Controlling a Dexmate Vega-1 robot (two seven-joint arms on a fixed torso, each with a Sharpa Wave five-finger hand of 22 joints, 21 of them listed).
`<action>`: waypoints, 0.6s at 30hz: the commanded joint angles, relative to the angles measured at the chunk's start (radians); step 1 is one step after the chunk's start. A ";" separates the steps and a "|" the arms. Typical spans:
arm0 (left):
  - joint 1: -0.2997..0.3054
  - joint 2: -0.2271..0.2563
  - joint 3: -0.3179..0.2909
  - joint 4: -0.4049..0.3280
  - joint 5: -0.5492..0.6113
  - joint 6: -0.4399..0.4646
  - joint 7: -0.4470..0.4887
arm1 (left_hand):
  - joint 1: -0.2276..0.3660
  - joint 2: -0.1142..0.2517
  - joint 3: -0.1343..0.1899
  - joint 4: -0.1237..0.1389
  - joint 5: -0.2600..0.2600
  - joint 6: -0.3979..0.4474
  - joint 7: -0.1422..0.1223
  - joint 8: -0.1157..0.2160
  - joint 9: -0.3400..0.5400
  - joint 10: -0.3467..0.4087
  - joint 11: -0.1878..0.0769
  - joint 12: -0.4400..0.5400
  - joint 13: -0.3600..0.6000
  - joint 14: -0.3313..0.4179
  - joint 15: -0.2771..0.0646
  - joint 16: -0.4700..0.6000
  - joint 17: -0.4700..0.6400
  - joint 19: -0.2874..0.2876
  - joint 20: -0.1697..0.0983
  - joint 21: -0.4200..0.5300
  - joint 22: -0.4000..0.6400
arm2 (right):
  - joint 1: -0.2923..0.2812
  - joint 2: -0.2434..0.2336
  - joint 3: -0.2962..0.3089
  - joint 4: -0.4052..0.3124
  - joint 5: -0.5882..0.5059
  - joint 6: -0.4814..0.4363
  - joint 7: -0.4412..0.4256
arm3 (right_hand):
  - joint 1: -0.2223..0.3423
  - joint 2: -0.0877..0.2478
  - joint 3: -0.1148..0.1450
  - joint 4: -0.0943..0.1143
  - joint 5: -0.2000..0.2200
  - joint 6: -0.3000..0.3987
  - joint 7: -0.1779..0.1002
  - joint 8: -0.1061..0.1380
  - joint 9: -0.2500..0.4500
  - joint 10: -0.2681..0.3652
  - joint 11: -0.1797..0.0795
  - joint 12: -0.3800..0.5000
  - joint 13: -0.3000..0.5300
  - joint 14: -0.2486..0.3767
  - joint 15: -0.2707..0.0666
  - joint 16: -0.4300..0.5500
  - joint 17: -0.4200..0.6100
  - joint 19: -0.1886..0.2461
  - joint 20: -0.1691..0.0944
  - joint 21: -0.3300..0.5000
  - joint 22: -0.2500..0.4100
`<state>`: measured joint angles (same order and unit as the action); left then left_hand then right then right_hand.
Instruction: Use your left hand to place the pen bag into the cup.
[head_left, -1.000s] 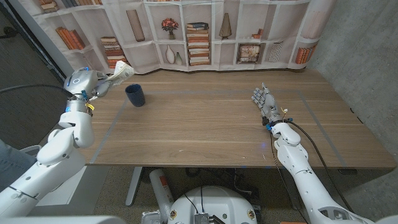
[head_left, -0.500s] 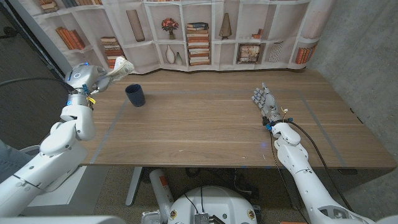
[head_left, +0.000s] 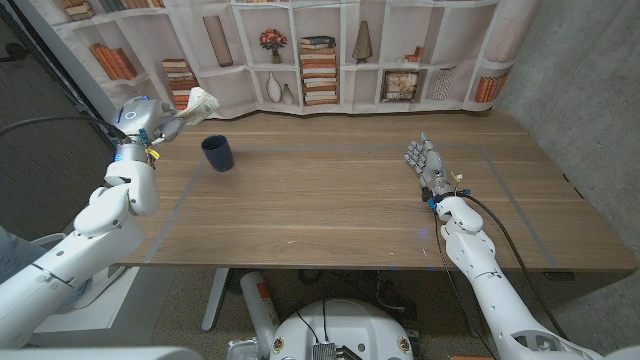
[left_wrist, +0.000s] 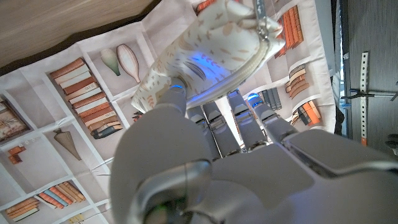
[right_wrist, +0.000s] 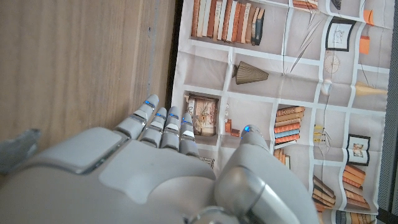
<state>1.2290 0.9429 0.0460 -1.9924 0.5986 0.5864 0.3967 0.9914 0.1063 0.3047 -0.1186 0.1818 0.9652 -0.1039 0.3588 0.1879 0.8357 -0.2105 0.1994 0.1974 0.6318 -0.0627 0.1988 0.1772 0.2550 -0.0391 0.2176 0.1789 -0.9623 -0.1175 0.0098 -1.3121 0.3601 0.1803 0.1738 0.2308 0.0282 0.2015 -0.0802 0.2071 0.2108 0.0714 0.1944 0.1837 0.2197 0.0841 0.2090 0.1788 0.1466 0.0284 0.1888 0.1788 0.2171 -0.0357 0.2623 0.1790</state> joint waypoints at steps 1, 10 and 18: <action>-0.093 0.041 0.090 0.055 -0.028 0.023 0.024 | 0.014 0.002 0.009 0.002 0.001 0.009 -0.003 0.007 0.005 0.006 0.001 -0.002 0.003 0.012 -0.136 0.001 0.002 0.007 -0.021 -0.004 0.002 | -0.004 0.002 -0.006 -0.010 -0.005 -0.008 -0.011 | 0.000 0.006 0.002 -0.003 0.000 0.009 0.000 0.001 0.005 0.008 -0.003 0.002 0.005 0.009 0.000 -0.002 0.003 0.008 -0.008 -0.002 0.003; -0.151 0.053 0.140 0.113 -0.075 0.015 0.043 | 0.014 0.001 0.011 0.002 0.001 0.012 -0.004 0.008 0.005 0.012 0.001 -0.002 0.003 0.017 -0.137 0.001 0.002 0.010 -0.023 -0.004 0.001 | -0.005 0.004 -0.010 -0.013 -0.011 -0.012 -0.024 | 0.001 0.007 0.002 -0.004 0.000 0.009 0.000 0.001 0.005 0.009 -0.002 0.002 0.005 0.010 -0.001 -0.002 0.003 0.009 -0.008 -0.004 0.003; -0.217 0.059 0.196 0.168 -0.107 0.004 0.054 | 0.016 0.000 0.013 0.002 0.001 0.016 -0.005 0.009 0.005 0.017 0.001 -0.002 0.002 0.022 -0.137 0.000 0.002 0.010 -0.020 -0.005 0.001 | -0.002 0.008 -0.012 -0.003 -0.013 -0.006 -0.031 | 0.001 0.007 0.001 -0.004 0.000 0.009 0.001 0.001 0.005 0.008 -0.004 0.001 0.005 0.010 0.002 -0.002 0.003 0.010 -0.007 -0.006 0.003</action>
<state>1.0917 0.9900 0.1728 -1.8897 0.5327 0.5986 0.4347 0.9982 0.1077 0.3089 -0.1144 0.1789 0.9703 -0.1093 0.3630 0.1881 0.8447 -0.2089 0.1994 0.1974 0.6437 -0.0647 0.1988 0.1772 0.2549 -0.0391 0.2176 0.1767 -0.9660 -0.1139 0.0015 -1.3222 0.3516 0.1717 0.1544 0.2308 0.0282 0.2015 -0.0801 0.2071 0.2108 0.0714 0.1944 0.1837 0.2234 0.0805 0.2090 0.1788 0.1466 0.0284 0.1888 0.1788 0.2209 -0.0395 0.2588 0.1790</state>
